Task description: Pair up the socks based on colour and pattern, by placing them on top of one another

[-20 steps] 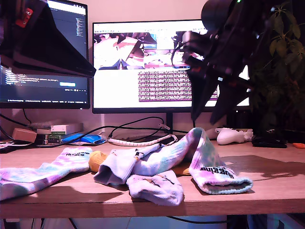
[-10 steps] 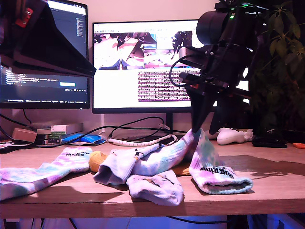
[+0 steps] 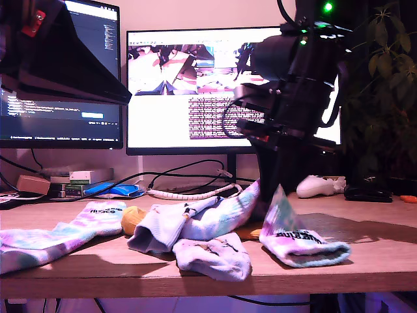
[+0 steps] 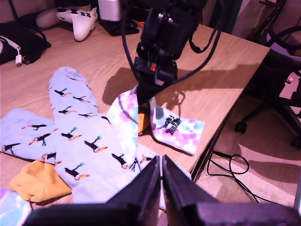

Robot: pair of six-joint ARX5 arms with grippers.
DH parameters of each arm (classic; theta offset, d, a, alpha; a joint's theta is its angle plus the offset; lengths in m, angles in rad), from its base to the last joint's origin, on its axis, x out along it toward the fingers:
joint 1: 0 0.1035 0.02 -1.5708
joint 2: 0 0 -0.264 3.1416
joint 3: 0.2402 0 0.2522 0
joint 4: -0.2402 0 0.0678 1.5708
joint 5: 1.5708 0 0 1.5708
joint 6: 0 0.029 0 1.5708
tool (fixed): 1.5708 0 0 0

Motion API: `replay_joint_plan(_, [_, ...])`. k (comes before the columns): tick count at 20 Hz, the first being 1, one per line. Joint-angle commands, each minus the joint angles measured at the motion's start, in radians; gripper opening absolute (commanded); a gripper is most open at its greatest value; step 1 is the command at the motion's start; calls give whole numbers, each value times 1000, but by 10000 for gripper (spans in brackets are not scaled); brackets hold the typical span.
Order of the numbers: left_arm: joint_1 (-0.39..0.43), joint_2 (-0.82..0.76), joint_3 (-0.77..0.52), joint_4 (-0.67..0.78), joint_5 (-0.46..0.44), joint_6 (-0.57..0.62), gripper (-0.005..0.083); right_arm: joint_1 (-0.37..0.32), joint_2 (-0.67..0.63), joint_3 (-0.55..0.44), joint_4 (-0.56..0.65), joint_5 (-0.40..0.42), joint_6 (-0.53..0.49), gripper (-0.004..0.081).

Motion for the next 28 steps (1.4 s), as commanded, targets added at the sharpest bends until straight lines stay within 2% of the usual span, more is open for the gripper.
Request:
replay_joint_plan(1, [-2,5,-9,21,0,4,-15,8,-2,6,3,5,-2,-11])
replay_joint_plan(5, [-2,5,-9,61,0,4,-10,10,-9,69,-93,71,-2,-11])
replay_joint_plan(10, [-2,5,-9,113,0,4,-3,16,-45,218,-269,86,-2,-11])
replay_joint_plan(14, [-2,5,-9,157,-1,5,164,37,-49,349,-351,86,-3,-11])
replay_joint_plan(23, [-2,11,-9,205,-27,4,185,54,-49,599,-484,86,-2,-11])
replay_joint_plan(26, [-14,30,-9,244,-58,10,270,55,-49,666,-516,51,-2,-11])
replay_joint_plan(28, [-34,64,-9,243,-85,113,361,56,-49,692,-527,-1,-1,-11])
